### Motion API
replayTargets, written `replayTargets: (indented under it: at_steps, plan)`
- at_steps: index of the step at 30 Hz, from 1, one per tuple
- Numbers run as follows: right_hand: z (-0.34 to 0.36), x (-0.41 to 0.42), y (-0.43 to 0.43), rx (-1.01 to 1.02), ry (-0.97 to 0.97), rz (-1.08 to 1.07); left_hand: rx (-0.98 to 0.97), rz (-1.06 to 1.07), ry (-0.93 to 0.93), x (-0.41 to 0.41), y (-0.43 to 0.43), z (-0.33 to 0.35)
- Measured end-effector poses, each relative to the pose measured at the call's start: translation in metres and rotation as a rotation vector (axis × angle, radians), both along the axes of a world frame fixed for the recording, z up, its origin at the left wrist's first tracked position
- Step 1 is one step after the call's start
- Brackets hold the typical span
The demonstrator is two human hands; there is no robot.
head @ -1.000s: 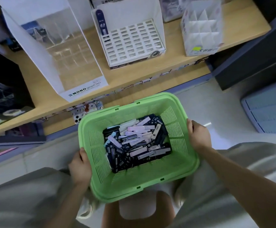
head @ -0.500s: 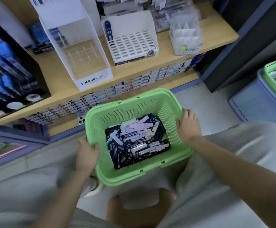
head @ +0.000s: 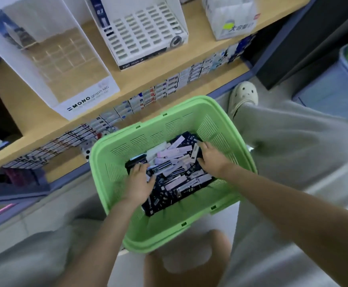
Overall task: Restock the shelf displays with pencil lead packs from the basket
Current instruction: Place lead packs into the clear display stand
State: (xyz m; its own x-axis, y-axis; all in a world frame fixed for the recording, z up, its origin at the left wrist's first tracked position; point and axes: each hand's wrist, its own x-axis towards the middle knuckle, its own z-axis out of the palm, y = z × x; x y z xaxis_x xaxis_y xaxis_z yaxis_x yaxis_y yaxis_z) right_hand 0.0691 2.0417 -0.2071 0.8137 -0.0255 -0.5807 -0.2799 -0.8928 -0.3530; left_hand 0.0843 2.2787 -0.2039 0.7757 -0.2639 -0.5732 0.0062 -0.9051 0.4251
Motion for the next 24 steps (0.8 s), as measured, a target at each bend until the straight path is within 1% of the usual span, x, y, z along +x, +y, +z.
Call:
replayTargets:
  at_steps: [4, 6, 8, 10, 12, 14, 16, 17, 19, 21, 24]
  plan:
    - [-0.035, 0.013, 0.005, 0.027, 0.105, -0.022, 0.029, -0.056, 0.097, 0.023, -0.002, -0.034]
    - [-0.053, 0.021, 0.009, 0.046, 0.133, -0.008, 0.033, -0.051, 0.142, 0.034, -0.004, -0.050]
    - [-0.068, 0.030, 0.013, 0.054, 0.134, 0.015, 0.015, -0.011, 0.193, 0.040, -0.006, -0.066]
    - [-0.078, 0.039, 0.016, 0.061, 0.136, 0.026, -0.016, 0.077, 0.233, 0.043, -0.010, -0.078]
    - [-0.087, 0.044, 0.019, 0.064, 0.136, 0.040, -0.008, 0.118, 0.219, 0.042, -0.014, -0.087]
    - [-0.096, 0.043, 0.022, 0.002, 0.130, 0.079, 0.077, 0.032, 0.175, 0.039, -0.018, -0.094]
    - [-0.103, 0.041, 0.027, -0.134, 0.119, 0.140, 0.170, -0.064, 0.149, 0.035, -0.021, -0.097]
    - [-0.106, 0.040, 0.028, -0.201, 0.120, 0.167, 0.189, -0.076, 0.141, 0.033, -0.022, -0.098]
    - [-0.108, 0.041, 0.027, -0.308, 0.143, 0.220, 0.188, -0.070, 0.120, 0.028, -0.024, -0.100]
    - [-0.110, 0.042, 0.022, -0.372, 0.172, 0.259, 0.161, -0.055, 0.110, 0.023, -0.026, -0.102]
    - [-0.116, 0.034, 0.011, -0.371, 0.195, 0.239, 0.030, 0.098, 0.246, 0.017, -0.033, -0.098]
